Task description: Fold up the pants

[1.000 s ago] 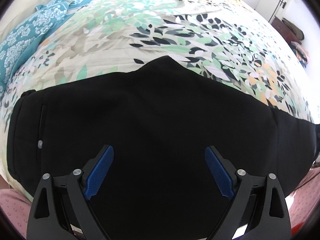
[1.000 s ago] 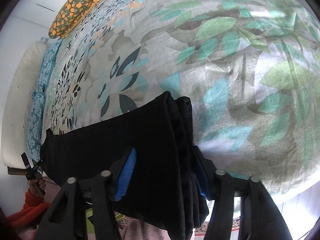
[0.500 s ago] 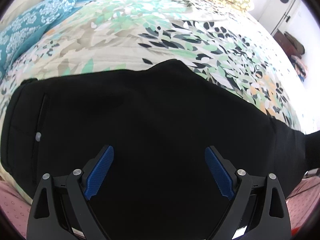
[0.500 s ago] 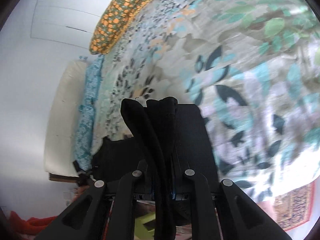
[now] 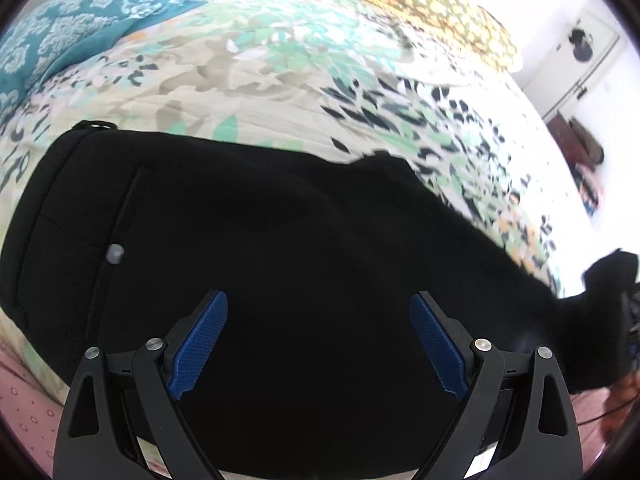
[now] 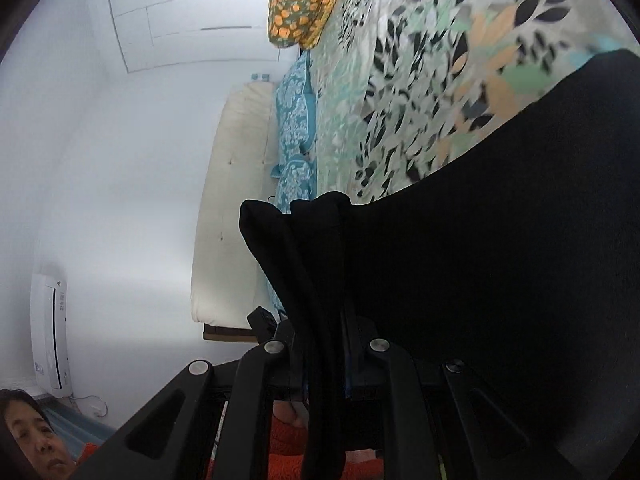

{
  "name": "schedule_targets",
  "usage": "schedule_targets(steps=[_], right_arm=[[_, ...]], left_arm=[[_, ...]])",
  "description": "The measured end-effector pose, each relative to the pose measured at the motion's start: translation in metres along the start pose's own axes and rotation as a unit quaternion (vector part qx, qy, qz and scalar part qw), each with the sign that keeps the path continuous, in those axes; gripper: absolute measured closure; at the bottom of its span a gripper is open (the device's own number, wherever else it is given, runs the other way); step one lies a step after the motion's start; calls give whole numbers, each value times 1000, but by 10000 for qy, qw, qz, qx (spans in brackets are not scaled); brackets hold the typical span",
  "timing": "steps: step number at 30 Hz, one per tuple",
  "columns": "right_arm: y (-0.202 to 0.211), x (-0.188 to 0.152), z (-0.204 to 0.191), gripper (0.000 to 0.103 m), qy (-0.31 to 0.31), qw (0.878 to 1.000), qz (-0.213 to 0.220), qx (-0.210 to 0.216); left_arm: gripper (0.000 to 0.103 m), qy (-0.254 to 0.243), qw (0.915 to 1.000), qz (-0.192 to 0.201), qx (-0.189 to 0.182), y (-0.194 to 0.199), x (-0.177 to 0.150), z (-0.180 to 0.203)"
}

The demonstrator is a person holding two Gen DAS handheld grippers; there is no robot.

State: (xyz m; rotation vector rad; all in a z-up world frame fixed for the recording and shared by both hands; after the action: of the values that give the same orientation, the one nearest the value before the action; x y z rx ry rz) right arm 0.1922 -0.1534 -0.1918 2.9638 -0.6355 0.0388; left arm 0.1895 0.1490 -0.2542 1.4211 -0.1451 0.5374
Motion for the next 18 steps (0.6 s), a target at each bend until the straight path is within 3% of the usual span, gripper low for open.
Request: schedule_targets(steps=[4, 8, 11, 13, 16, 18], right_arm=[[-76, -20, 9, 90, 128, 9985, -428, -307], [-127, -34, 24, 89, 304, 9955, -621, -653], [-157, -41, 28, 73, 756, 9842, -804, -1385], [-163, -42, 23, 39, 964, 9772, -981, -1615], [-147, -35, -5, 37, 1357, 9759, -805, -1505], [-120, -30, -21, 29, 1771, 9677, -585, -1697]], left_arm=[[9, 83, 9999, 123, -2, 10, 4, -10], [9, 336, 9993, 117, -96, 13, 4, -21], [9, 430, 9989, 151, -125, 17, 5, -26], [9, 435, 9988, 185, -146, 20, 4, -27], [9, 419, 9986, 193, -242, 26, 1, -27], [9, 343, 9981, 187, -468, 32, -2, -20]])
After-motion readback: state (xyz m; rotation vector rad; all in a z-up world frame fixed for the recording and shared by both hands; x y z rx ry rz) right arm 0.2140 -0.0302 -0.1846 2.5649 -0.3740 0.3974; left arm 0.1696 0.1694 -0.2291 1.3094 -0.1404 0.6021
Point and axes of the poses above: each gripper's, at about its wrist camera, not at the fingertips, and y roughly against the way its jaws point, z to its right, x to its top, the point moved 7 cm from there along -y, roughly the way its jaws point, and after that the axes turned 8 degrees about x, right-handed, at the moved point
